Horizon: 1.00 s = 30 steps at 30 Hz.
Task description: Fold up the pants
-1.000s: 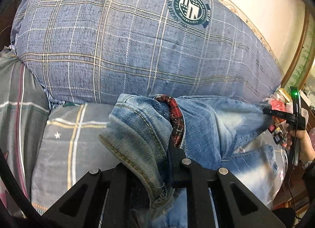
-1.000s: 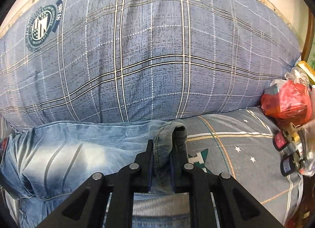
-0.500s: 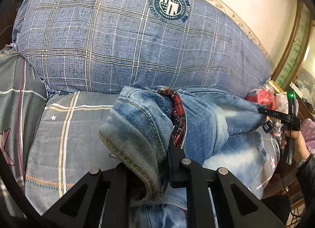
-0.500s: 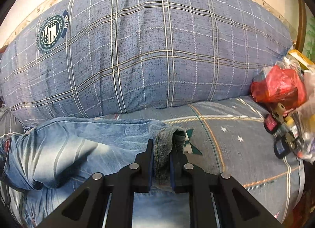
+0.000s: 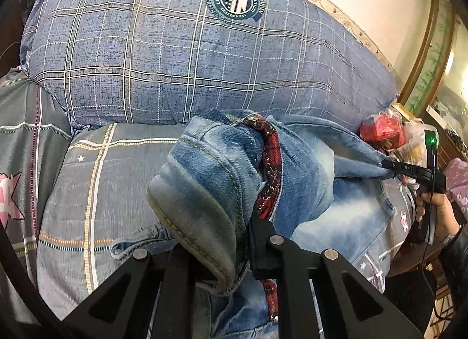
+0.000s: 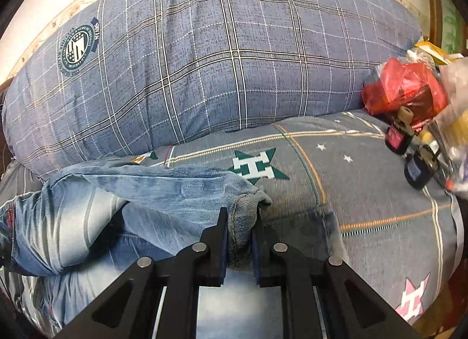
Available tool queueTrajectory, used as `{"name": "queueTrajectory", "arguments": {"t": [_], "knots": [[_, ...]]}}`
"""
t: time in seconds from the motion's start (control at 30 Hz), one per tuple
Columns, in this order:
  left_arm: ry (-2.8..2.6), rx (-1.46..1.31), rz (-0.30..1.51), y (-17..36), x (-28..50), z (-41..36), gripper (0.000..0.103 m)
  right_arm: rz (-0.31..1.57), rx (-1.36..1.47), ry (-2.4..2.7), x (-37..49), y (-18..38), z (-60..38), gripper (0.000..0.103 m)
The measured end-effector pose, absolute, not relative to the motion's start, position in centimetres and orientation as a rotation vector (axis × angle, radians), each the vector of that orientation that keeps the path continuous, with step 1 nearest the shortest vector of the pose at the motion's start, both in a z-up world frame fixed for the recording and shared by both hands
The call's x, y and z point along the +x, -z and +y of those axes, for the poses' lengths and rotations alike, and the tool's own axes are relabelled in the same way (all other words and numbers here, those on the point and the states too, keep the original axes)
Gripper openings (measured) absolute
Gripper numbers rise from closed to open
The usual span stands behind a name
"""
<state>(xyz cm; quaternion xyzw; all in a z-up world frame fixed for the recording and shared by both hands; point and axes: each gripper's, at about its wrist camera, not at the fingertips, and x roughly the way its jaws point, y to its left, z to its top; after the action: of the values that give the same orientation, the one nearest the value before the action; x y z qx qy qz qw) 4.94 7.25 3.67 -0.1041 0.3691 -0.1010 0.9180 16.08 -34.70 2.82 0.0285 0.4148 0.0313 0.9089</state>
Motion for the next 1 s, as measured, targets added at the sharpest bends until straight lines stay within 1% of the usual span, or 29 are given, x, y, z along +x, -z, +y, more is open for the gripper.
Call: {"name": "queueTrajectory", "arguments": {"t": [0.33, 0.67, 1.0], "knots": [[0.212, -0.16, 0.769, -4.1, 3.0, 5.5, 0.013, 0.89, 0.068, -0.049, 14.0, -2.3, -36.2, 0.014], [0.215, -0.142, 0.788, -3.3, 1.0, 4.7, 0.013, 0.929, -0.014, -0.012, 12.3, -1.5, -37.6, 0.014], [0.221, -0.092, 0.811, -1.9, -1.0, 3.7, 0.013, 1.011, -0.057, 0.007, 11.5, 1.4, -38.3, 0.014]]}}
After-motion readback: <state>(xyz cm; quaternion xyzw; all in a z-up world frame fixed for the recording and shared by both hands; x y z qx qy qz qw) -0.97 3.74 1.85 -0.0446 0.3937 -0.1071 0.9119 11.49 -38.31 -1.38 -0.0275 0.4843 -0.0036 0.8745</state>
